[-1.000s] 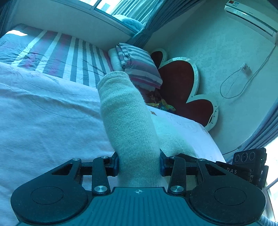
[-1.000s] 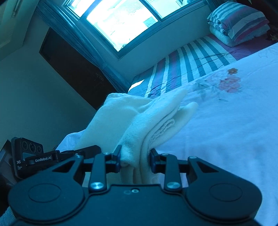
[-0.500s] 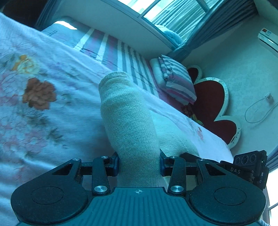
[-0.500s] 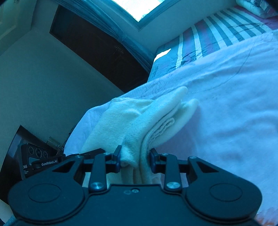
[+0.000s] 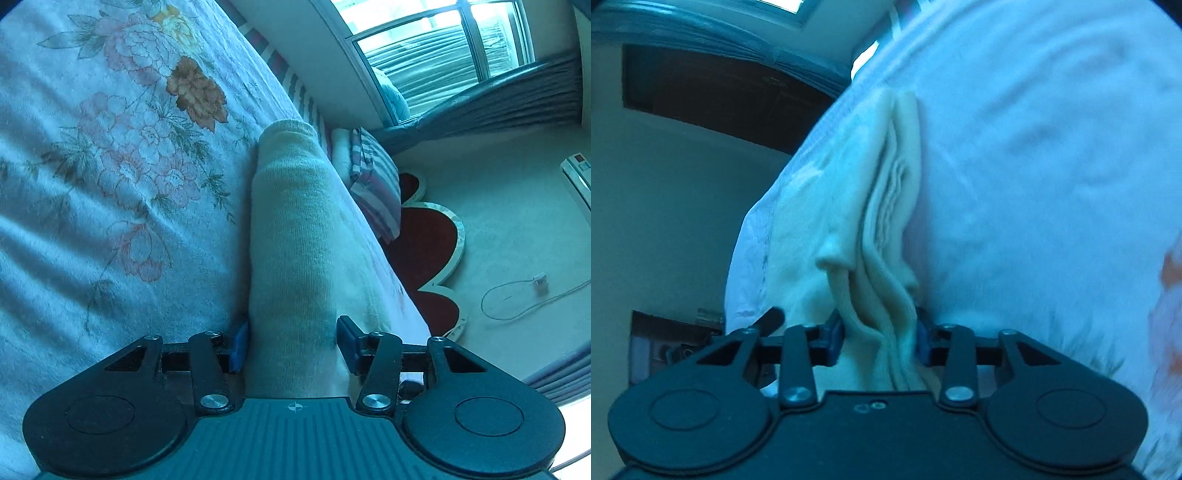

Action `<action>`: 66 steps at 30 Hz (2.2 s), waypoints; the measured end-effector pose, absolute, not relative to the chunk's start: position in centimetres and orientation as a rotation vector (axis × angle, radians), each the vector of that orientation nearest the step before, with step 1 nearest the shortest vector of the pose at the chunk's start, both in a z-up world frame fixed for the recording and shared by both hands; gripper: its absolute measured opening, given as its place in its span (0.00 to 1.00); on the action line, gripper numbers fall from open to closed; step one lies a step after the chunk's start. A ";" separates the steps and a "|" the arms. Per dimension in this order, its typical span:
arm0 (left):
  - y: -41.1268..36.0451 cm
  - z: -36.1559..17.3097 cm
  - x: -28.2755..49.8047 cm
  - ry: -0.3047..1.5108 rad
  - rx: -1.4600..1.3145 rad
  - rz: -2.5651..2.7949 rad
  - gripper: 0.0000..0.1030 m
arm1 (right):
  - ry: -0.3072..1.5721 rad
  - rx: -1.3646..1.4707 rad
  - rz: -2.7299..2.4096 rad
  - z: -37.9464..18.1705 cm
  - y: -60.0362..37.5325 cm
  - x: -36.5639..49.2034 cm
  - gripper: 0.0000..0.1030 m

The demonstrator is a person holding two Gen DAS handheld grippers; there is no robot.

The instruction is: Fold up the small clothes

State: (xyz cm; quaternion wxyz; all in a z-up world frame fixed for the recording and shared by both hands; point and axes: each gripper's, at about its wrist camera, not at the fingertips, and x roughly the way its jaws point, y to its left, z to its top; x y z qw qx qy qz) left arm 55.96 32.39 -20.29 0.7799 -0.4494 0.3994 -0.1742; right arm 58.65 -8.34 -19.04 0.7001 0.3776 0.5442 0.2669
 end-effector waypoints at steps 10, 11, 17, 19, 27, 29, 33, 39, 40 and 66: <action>28.2 -18.0 48.8 0.854 -0.610 -0.295 0.54 | 1.171 0.660 0.531 -17.4 -9.7 50.4 0.18; 27.3 -17.6 47.9 0.845 -0.534 -0.277 0.54 | 1.162 0.639 0.527 -17.2 -9.7 49.8 0.18; 24.9 -15.6 44.8 0.802 -0.253 -0.171 0.59 | 1.096 0.408 0.519 -14.9 -8.8 46.3 0.28; 25.2 -14.5 44.1 0.765 -0.206 -0.119 0.70 | 1.032 0.347 0.483 -13.6 -8.6 45.1 0.32; 25.8 -10.7 53.6 0.616 -0.149 -0.096 0.70 | 0.715 0.208 0.432 -9.4 -4.8 54.4 0.25; 25.6 -11.6 56.5 0.648 -0.136 -0.089 0.70 | 0.713 0.190 0.429 -10.0 -3.6 57.1 0.24; 24.5 -14.5 59.2 0.763 -0.100 -0.100 0.71 | 0.806 0.096 0.380 -13.2 -2.4 59.5 0.24; 23.3 -12.1 53.4 0.684 -0.013 -0.051 0.89 | 0.737 0.141 0.351 -11.8 -4.5 55.3 0.32; 23.0 -11.6 52.0 0.667 0.002 -0.036 0.97 | 0.719 0.137 0.352 -11.2 -4.8 54.1 0.33; 17.7 -0.7 14.5 0.522 -0.082 0.033 1.00 | 0.528 0.011 0.318 1.5 -8.1 16.7 0.90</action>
